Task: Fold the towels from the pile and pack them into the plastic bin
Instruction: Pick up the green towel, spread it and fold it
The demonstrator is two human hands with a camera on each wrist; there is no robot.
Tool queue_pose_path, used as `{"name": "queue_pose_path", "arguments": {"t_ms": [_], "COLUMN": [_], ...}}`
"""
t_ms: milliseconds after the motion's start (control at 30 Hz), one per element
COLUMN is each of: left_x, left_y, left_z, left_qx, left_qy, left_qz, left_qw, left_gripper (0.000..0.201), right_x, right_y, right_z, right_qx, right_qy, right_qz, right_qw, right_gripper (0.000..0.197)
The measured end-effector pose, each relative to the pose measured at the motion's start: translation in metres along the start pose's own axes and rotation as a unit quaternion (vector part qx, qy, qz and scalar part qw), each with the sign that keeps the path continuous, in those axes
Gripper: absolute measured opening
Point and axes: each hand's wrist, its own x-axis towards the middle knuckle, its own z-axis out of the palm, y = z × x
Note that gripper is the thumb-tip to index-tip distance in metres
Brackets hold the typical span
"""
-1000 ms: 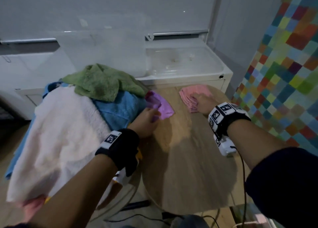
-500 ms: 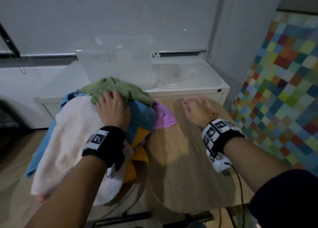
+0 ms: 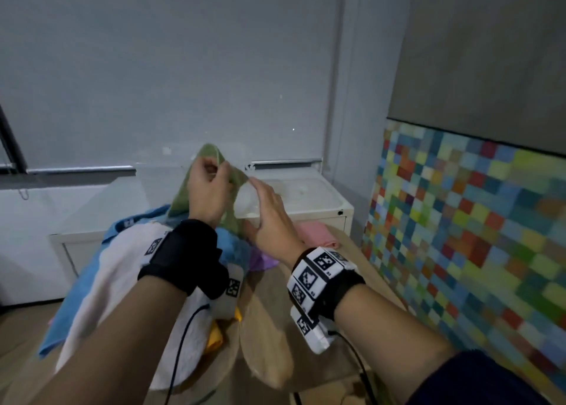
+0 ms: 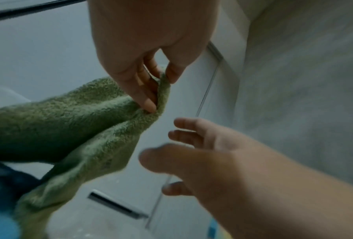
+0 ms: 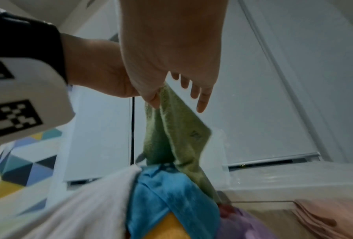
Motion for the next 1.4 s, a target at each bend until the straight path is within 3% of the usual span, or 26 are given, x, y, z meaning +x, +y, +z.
{"name": "queue_pose_path", "arguments": {"t_ms": [100,167,367,467,633,700,767,833,867,967,1033,1067,1133,1233,1400], "left_x": [-0.013,-0.027,-0.063,-0.075,-0.081,-0.084,-0.085,-0.082,-0.079,-0.07,-0.063,-0.059,-0.054,-0.05,-0.046], "left_y": [0.019,0.026,0.033,0.032,0.024,0.026,0.03,0.03,0.029,0.022,0.016,0.011,0.0,-0.024,-0.057], "left_z": [0.013,0.019,0.037,0.043,0.042,0.038,0.033,0.029,0.027,0.02,0.011,0.004,-0.011,-0.033,-0.043], "left_qx": [-0.006,0.002,-0.006,0.052,0.003,-0.013,-0.013,-0.012,0.003,0.085,0.107,0.109,0.109,0.132,0.247], "left_qy": [-0.053,-0.087,-0.138,-0.151,-0.162,-0.166,-0.182,-0.206,-0.209,-0.167,-0.123,-0.1,-0.071,-0.062,-0.043], "left_qz": [0.04,0.065,0.05,0.076,0.054,0.051,0.061,0.066,0.077,0.148,0.161,0.155,0.122,0.062,0.012], "left_qw": [0.998,0.994,0.989,0.984,0.985,0.985,0.981,0.976,0.975,0.971,0.973,0.977,0.984,0.987,0.968], "left_gripper": [0.021,0.022,0.022,0.01,0.022,0.028,0.019,0.003,0.007,0.022,0.025,0.031,0.036,0.025,0.019], "right_x": [-0.005,-0.012,-0.035,-0.044,-0.057,-0.059,-0.059,-0.062,-0.064,-0.082,-0.095,-0.099,-0.102,-0.093,-0.061], "right_y": [-0.017,-0.023,-0.019,-0.011,-0.004,-0.005,-0.005,-0.001,0.004,0.021,0.038,0.047,0.059,0.069,0.073], "right_z": [-0.023,-0.041,-0.081,-0.091,-0.102,-0.107,-0.112,-0.116,-0.117,-0.118,-0.113,-0.11,-0.109,-0.11,-0.101], "right_qx": [0.012,0.002,-0.051,-0.002,0.113,0.101,0.09,0.074,0.059,0.011,-0.074,-0.109,-0.139,-0.157,-0.164], "right_qy": [0.056,0.065,0.053,0.015,0.024,0.022,0.04,0.059,0.051,-0.073,-0.155,-0.164,-0.141,-0.07,0.0], "right_qz": [-0.012,0.0,0.026,0.066,0.098,0.103,0.106,0.105,0.11,0.165,0.183,0.192,0.227,0.26,0.275], "right_qw": [0.998,0.998,0.997,0.998,0.989,0.989,0.99,0.99,0.991,0.983,0.968,0.961,0.954,0.95,0.947], "right_gripper": [0.071,0.055,0.013,0.016,0.026,0.018,0.005,0.01,0.015,0.021,0.021,0.021,0.017,0.004,0.008]}}
